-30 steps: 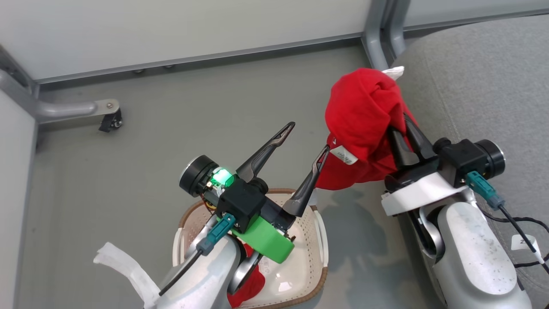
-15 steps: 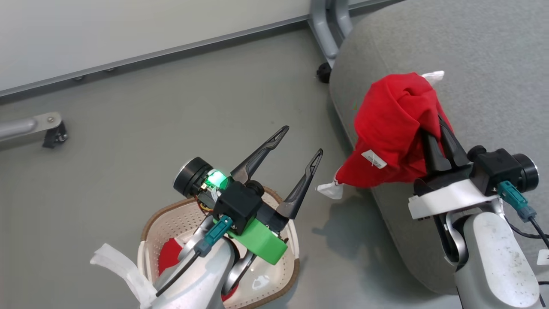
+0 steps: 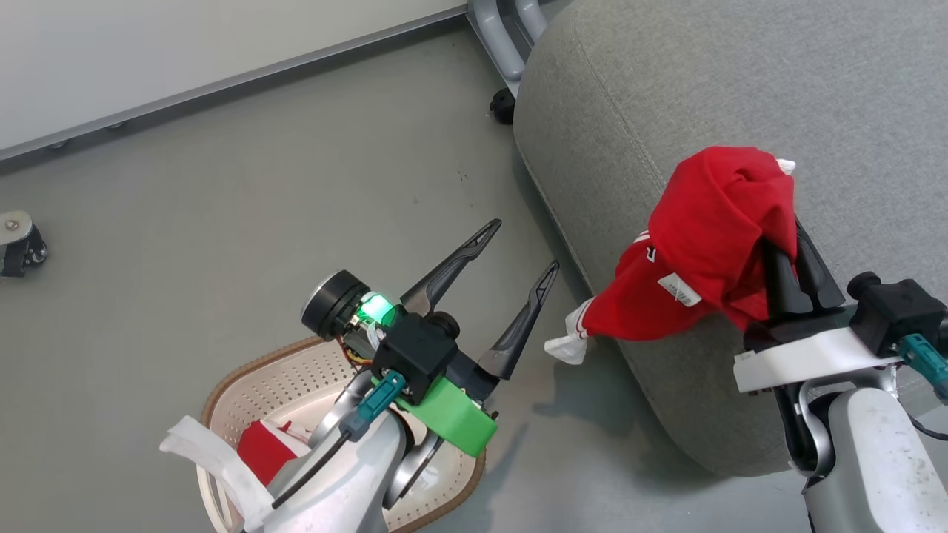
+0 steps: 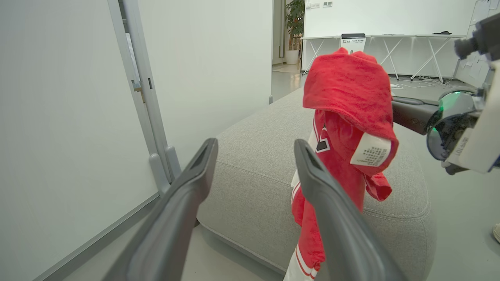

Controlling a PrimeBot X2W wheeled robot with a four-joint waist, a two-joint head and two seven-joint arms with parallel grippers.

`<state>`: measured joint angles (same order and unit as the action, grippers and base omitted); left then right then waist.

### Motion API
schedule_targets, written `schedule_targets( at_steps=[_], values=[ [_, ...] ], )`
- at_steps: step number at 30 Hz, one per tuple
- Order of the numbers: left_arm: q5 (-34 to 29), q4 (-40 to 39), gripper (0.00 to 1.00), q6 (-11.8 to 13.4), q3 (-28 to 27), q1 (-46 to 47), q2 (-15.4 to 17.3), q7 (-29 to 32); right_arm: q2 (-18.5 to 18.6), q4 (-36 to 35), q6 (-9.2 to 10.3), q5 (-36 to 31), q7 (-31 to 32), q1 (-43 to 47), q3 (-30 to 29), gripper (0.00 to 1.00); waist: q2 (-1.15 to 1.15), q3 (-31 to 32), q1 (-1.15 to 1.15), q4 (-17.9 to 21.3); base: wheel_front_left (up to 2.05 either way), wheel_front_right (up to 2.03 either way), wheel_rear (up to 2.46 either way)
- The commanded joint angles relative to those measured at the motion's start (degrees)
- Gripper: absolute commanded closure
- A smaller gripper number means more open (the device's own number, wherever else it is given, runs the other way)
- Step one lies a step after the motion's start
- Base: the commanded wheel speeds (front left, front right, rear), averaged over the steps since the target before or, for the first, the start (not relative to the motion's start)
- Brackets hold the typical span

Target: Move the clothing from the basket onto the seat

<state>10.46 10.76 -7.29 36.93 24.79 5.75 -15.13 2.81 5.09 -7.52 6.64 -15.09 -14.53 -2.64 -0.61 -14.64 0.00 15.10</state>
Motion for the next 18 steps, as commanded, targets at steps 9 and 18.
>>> schedule_targets(
  at_steps=[9,18],
  values=[
    [-0.6,0.0,0.0,-0.2,0.0,2.0,0.9,0.0,0.2,-1.0,0.06,2.1,-0.1,-6.3,-2.8,1.0,0.61,-3.4,0.0,-0.1,0.0,0.0,0.0],
    [-1.5,-0.1,0.0,-0.2,0.7,4.5,1.6,0.0,1.5,-1.2,0.05,0.6,-0.1,-19.3,-6.5,1.0,0.61,-11.4,0.0,0.3,0.0,0.0,0.0]
  ],
)
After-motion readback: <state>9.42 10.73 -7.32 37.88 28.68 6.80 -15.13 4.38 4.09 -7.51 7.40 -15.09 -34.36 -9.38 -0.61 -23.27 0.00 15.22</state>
